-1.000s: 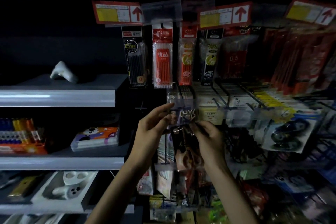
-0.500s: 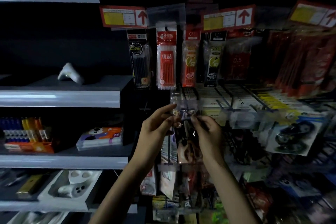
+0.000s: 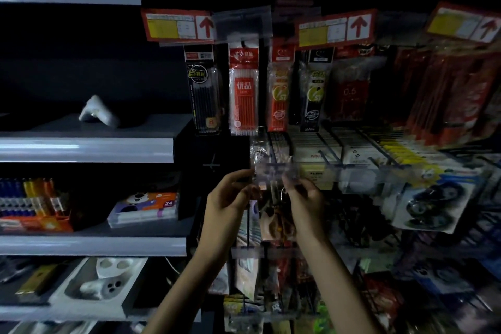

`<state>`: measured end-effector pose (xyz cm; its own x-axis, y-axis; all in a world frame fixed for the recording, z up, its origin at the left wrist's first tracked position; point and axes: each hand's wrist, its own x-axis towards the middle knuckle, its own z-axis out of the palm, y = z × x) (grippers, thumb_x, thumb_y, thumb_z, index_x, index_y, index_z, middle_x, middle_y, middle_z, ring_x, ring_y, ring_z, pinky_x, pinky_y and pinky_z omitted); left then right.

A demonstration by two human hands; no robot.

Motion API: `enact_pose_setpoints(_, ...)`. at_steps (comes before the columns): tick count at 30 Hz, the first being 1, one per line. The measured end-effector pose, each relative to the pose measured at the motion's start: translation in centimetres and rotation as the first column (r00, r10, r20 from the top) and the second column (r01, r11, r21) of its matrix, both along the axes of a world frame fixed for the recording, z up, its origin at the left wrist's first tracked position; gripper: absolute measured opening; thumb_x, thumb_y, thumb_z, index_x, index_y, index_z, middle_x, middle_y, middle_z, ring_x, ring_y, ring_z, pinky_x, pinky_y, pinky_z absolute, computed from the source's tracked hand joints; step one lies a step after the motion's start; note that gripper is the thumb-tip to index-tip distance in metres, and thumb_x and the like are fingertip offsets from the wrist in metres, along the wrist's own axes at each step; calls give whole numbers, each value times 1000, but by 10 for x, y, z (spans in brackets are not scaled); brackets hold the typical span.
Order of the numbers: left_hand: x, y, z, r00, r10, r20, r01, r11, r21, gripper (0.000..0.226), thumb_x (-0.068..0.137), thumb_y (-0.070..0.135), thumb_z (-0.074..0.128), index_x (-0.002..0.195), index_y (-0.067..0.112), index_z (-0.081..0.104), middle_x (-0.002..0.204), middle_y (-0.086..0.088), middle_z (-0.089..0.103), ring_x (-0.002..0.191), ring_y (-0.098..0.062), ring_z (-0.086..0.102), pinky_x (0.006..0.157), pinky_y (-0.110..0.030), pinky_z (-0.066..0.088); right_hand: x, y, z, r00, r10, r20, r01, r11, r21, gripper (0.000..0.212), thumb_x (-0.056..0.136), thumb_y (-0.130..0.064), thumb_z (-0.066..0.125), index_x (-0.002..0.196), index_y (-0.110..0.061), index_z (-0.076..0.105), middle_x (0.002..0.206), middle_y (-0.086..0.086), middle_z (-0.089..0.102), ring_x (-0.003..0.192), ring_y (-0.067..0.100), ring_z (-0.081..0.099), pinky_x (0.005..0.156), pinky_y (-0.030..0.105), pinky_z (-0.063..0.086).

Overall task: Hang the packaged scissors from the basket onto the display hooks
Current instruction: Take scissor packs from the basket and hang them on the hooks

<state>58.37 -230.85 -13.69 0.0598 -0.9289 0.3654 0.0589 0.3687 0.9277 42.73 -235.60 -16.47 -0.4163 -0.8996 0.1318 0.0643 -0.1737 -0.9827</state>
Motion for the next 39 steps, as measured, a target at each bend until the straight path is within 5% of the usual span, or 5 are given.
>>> enact_pose_setpoints(9,-6,-26,-65,975,140,172,-152,986,60,26,96,13,73,114,30,65,103,7,74,95,-6,72,76,-15,53,-2,-1,-8,979,61,195,-79,993,84,31,88,-44,77,105,-18,71,92,7,71,78,20,66,58,30,55)
enact_pose_setpoints(13,-8,-27,-82,981,115,157,-125,990,61,20,94,17,77,107,29,68,99,5,76,92,-15,75,68,-25,59,-7,-1,-14,996,39,79,-44,997,61,13,91,-29,77,95,-18,74,90,-1,76,95,24,72,89,48,60)
enact_pose_setpoints(17,-11,-25,-86,987,133,89,-138,989,53,13,94,13,76,101,20,67,92,-6,74,85,-24,76,66,-28,59,-12,9,-22,997,56,-54,-54,998,33,21,88,-13,79,108,-14,71,103,3,75,92,16,73,77,29,60)
enact_pose_setpoints(33,-25,-9,-105,975,208,74,-211,977,34,24,102,22,65,120,36,69,119,13,71,109,-4,70,86,-22,59,2,39,-69,983,-7,-183,-2,999,-50,46,91,-19,76,132,-33,60,115,-14,66,99,-9,62,76,4,48)
enact_pose_setpoints(39,-26,-19,-110,981,156,112,-165,984,73,39,103,33,64,140,43,58,129,9,66,113,-6,68,96,-38,61,12,32,-71,983,8,-181,-12,1000,-21,61,89,-12,76,141,-34,52,116,-21,63,105,-8,61,96,29,55)
